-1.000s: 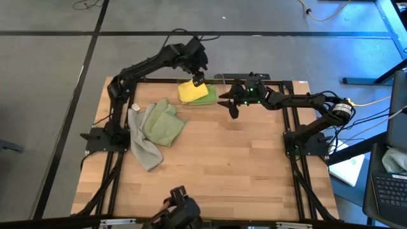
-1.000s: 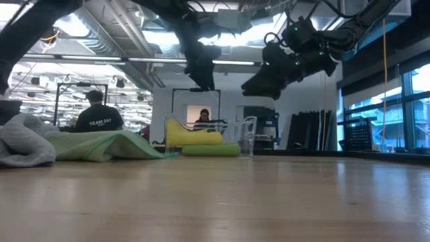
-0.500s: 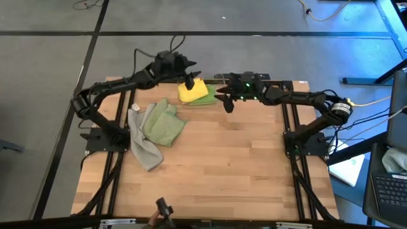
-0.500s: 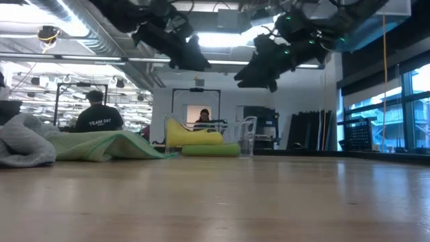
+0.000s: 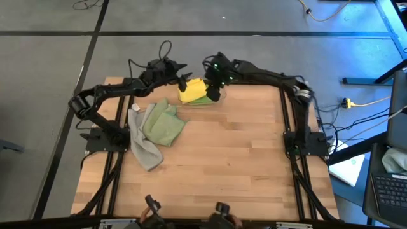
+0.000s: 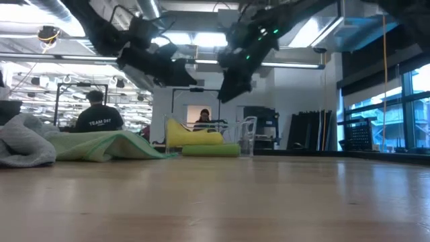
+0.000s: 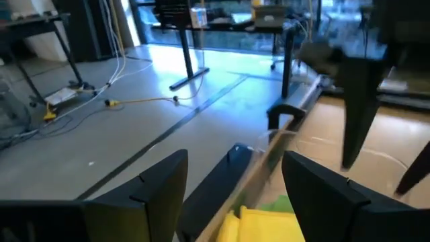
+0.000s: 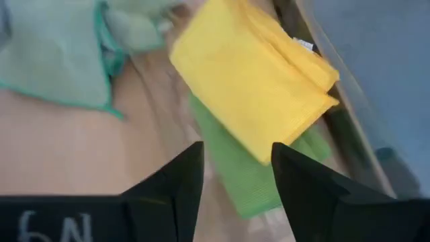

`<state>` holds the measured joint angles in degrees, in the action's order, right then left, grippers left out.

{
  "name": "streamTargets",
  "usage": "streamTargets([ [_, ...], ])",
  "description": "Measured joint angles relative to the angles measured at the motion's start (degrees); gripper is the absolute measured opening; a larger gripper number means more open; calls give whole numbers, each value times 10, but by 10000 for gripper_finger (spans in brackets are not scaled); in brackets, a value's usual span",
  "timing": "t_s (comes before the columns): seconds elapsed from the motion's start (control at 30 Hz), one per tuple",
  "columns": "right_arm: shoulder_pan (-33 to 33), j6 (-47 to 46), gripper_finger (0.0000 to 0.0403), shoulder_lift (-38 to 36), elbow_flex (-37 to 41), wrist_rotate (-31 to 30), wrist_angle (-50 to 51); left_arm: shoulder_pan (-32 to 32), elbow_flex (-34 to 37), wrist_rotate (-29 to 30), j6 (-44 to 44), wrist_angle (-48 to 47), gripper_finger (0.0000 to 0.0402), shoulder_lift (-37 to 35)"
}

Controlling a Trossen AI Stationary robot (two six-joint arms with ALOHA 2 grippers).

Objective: Fold microfiber towels
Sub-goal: Put the yellow microfiber cloth into the transparent bin

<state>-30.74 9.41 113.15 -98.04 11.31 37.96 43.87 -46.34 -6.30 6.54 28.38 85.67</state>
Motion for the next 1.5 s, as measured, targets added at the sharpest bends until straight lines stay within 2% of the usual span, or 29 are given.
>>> streamTargets([
  [0.17, -1, 189, 177, 69, -77, -68, 44, 20, 22, -63, -15, 20, 234, -1],
  [0.37, 17, 303, 179, 126, -101, -107, 48, 37, 38, -67, -15, 24, 234, 0],
  [0.43, 26, 351, 190, 138, -101, -120, 49, 39, 42, -69, -16, 23, 234, 0],
  [0.53, 39, 403, 219, 150, -101, -194, 29, 40, 48, -69, -16, 20, 234, 0],
  [0.63, 41, 434, 248, 154, -101, -207, 16, 40, 50, -69, -17, 21, 234, 0],
  [0.83, 40, 437, 280, 157, -101, -203, 12, 40, 50, -82, -20, 12, 234, 0],
  [1.0, 38, 438, 283, 157, -101, -202, 15, 40, 50, -84, -27, -11, 234, 0],
  [1.1, 31, 435, 284, 158, -128, -197, 58, 40, 50, -84, -30, -26, 234, 0],
  [1.2, 20, 391, 284, 158, -177, -154, 79, 40, 50, -84, -30, -34, 234, 0],
  [1.3, 5, 324, 283, 158, -227, -62, 109, 40, 50, -88, -31, -35, 234, 0],
  [1.5, 5, 316, 266, 156, -226, -55, 123, 40, 50, -96, -31, -35, 234, 0],
])
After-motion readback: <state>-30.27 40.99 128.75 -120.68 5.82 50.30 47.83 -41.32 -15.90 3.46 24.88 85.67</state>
